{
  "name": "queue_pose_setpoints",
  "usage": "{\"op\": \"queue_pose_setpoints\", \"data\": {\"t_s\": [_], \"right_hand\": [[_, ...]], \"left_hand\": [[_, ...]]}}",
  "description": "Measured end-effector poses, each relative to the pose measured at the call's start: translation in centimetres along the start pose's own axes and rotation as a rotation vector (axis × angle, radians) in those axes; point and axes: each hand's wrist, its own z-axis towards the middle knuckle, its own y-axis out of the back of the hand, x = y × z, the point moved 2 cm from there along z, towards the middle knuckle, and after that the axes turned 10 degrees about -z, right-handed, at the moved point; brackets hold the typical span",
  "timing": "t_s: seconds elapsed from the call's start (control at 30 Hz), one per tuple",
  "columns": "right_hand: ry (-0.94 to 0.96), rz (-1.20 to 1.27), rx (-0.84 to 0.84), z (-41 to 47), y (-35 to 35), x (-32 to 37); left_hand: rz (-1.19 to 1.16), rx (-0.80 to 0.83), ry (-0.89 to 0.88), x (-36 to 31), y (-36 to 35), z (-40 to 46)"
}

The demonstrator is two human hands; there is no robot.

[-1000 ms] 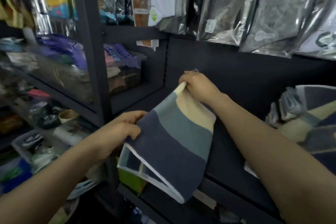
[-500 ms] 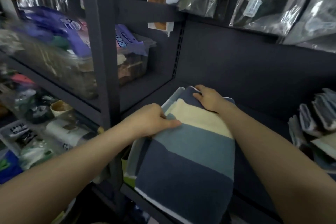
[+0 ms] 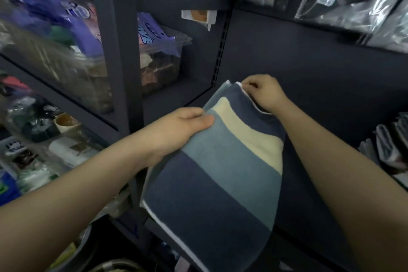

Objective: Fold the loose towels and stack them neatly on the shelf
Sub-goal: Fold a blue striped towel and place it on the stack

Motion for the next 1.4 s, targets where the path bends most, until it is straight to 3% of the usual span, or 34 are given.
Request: {"op": "queue_pose_setpoints", "data": {"t_s": [0.07,0.17,0.23,0.47,0.6,0.73,0.83,0.97,1.03,1.1,1.17,1.23,1.33,1.4], "right_hand": [[0.005,-0.006,0.086,-0.2,-1.1,0.5],[-0.033,0.127,0.296,-0.9,-3.2,0.6],[-0.009,0.15,0.32,-1.0,-3.8,0.5],[0.121,0.079,0.255,-1.4,-2.6,0.3],[-0.077,0.425,0.381,-1.6,-2.0,-0.1],[-0.256,0.288,0.531,-1.2,-2.0,0.2],[-0.176,0.242,0.572,-1.3,-1.6,0.5],[-0.21,0.837,0.343,-0.5,0.7,0.0],[-0.239,0.966,0.301,0.2,0.7,0.4],[-0.265,0.871,0.375,0.7,-0.8,1.4],[-0.279,0.626,0.432,0.9,-3.1,2.1],[-0.217,0.381,0.387,1.2,-5.0,2.2],[-0.087,0.052,0.255,1.4,-6.6,2.5],[-0.082,-0.123,0.22,1.3,-7.3,2.5]], "left_hand": [[0.163,-0.109,-0.009,0.4,0.4,0.4],[0.706,-0.17,-0.079,1.9,0.8,0.7],[0.8,-0.194,-0.128,2.2,0.9,0.7],[0.774,-0.254,-0.139,2.0,1.6,0.8],[0.665,-0.23,-0.142,2.1,2.0,0.6],[0.641,-0.234,-0.176,2.3,1.9,0.6],[0.59,-0.213,-0.209,2.2,1.7,0.5],[0.479,-0.179,-0.198,2.0,1.9,0.1],[0.43,-0.192,-0.181,1.9,2.0,0.0],[0.432,-0.245,-0.176,2.1,2.2,-0.1],[0.451,-0.313,-0.196,2.4,2.4,-0.1],[0.376,-0.399,-0.217,2.8,2.6,-0.1],[0.038,-0.476,-0.167,2.9,3.2,-0.4],[0.126,-0.419,-0.094,2.8,3.9,-1.1]]}}
